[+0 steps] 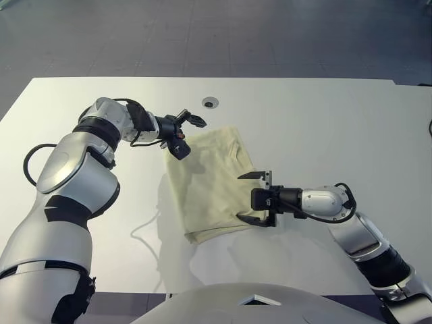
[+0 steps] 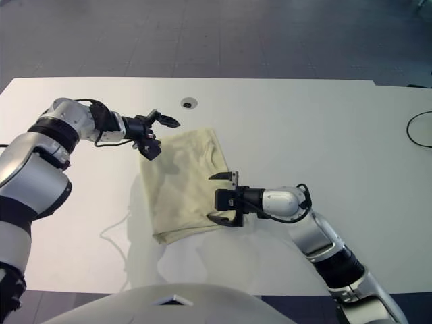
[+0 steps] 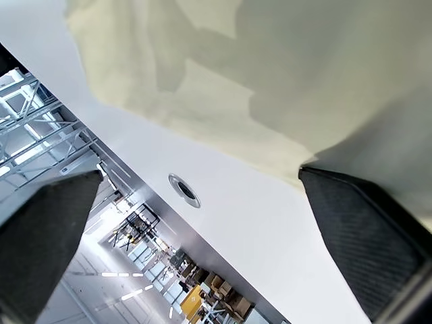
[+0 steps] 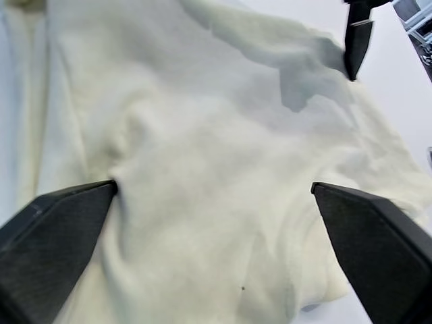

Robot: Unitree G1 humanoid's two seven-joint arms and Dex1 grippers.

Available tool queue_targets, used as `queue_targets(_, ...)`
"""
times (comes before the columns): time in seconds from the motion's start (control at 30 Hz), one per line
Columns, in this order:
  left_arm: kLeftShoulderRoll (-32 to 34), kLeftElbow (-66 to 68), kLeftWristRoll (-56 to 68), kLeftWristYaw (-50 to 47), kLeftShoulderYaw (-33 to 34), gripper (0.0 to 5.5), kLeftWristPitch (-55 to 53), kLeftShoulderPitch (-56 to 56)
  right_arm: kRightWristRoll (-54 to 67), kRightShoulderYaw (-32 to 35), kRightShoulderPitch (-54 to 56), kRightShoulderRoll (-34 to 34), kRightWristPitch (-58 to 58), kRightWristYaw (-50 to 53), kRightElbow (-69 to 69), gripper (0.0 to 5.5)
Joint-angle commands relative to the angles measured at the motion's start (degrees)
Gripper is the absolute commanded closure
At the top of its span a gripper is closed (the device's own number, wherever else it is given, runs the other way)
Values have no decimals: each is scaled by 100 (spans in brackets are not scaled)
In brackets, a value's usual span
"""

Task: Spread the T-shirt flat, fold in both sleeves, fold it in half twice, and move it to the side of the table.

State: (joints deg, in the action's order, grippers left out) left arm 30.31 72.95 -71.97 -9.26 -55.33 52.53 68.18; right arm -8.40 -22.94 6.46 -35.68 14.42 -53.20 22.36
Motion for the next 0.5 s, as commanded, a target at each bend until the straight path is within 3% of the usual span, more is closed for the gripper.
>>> queue_targets(0.03, 173, 219, 327, -292, 257, 10, -57, 321, 609, 654, 205, -72, 882, -64, 719, 13)
queue_targets(0.23, 1049, 84, 1662, 436, 1316, 10, 420, 87, 657, 1039, 731, -140, 1096, 232, 526, 13)
queue_targets(0.5, 1434, -963, 3628, 2693, 2202, 10, 703, -1939, 50, 589, 1056, 171, 231, 855, -826, 13)
